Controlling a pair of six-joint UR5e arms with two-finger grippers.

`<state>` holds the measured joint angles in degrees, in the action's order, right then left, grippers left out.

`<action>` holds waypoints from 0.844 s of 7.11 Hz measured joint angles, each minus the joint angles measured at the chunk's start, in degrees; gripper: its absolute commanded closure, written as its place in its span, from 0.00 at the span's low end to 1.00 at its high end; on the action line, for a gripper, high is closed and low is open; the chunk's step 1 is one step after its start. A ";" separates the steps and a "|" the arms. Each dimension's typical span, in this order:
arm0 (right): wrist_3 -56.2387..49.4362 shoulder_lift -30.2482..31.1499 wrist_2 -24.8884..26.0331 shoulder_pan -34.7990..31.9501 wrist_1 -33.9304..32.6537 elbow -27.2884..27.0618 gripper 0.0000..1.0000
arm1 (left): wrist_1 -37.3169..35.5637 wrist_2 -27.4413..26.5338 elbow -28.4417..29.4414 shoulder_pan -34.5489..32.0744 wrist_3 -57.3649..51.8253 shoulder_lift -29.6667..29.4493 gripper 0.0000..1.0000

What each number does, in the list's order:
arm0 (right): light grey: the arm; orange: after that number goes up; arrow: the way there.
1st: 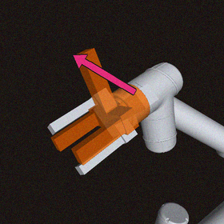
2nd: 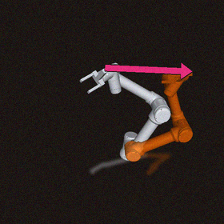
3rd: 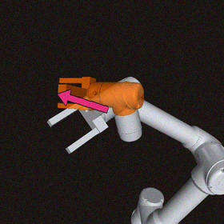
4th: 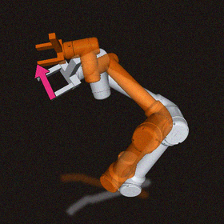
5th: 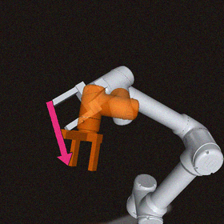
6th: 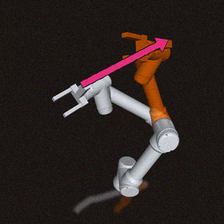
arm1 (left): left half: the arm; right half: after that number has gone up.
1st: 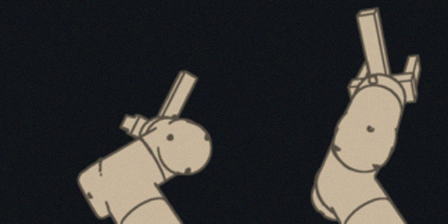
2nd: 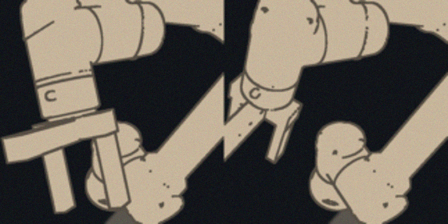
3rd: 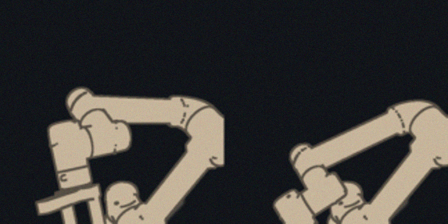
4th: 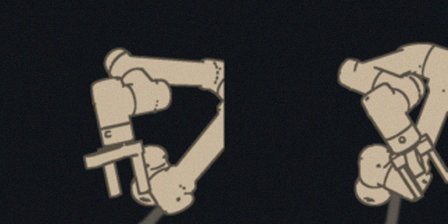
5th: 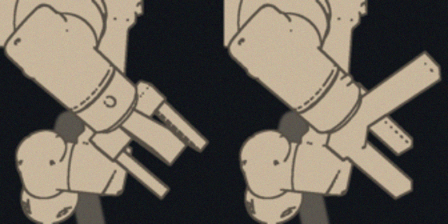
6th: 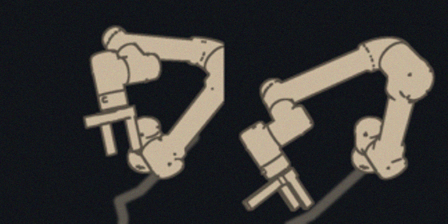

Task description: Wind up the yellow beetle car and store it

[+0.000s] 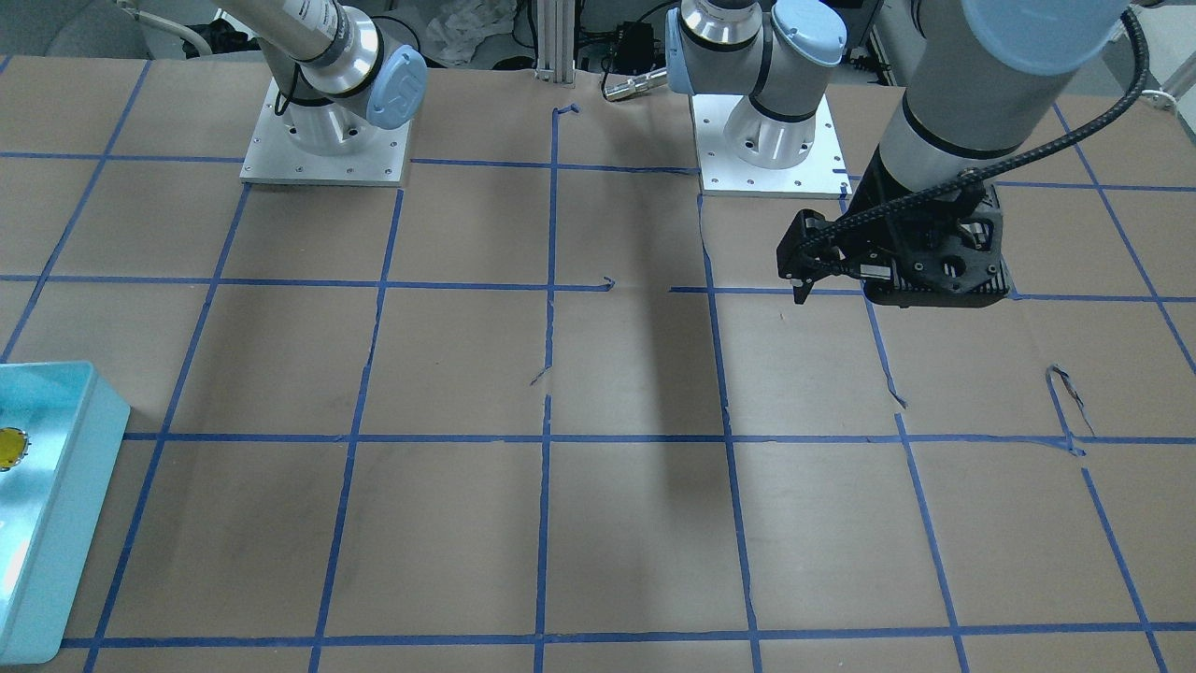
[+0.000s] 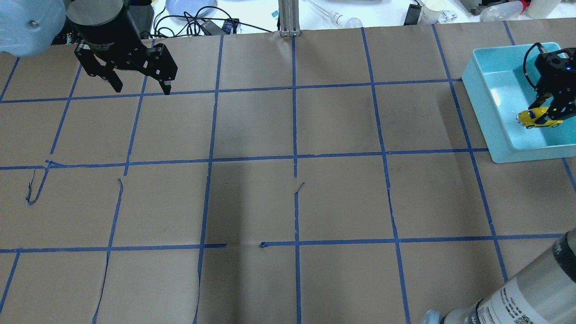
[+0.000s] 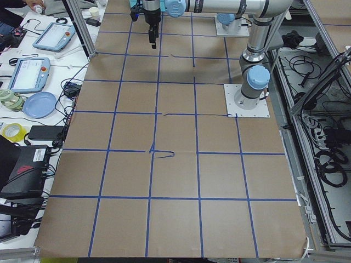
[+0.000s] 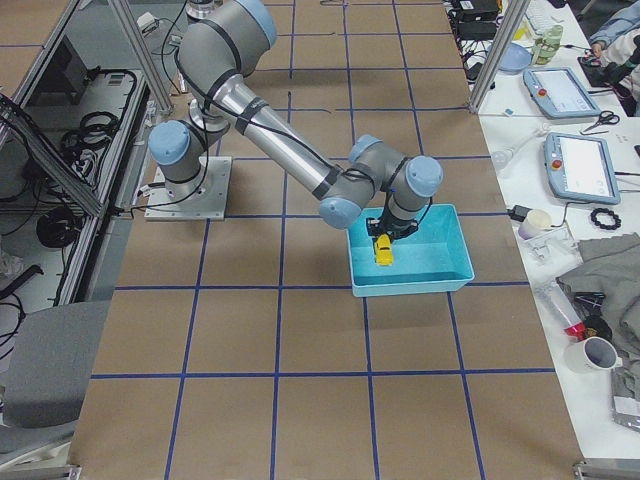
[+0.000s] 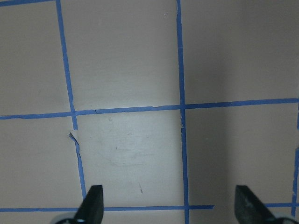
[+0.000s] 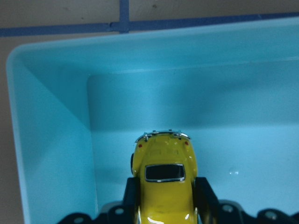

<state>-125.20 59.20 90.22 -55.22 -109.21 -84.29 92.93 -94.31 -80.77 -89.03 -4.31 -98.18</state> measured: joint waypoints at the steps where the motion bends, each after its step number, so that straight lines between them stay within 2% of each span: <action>1: -1.90 -0.28 -0.04 0.48 -3.64 -1.94 0.25 | -0.21 -0.02 -0.02 0.01 0.00 0.00 0.00; 2: -2.65 -0.53 -0.27 0.65 -5.46 -3.36 0.00 | -0.52 -0.04 -0.04 0.05 0.00 0.00 0.00; 4: -0.78 0.11 -0.45 0.71 -6.49 -4.34 0.00 | -0.77 -0.01 -0.01 0.12 0.00 -0.02 0.00; 6: 7.09 5.63 -3.05 0.25 -3.81 -4.47 0.00 | -1.00 0.02 -0.01 0.13 0.00 -0.06 0.00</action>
<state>-118.11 64.83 87.17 -54.97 -113.02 -88.75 91.93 -94.28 -80.78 -88.90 -4.31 -98.23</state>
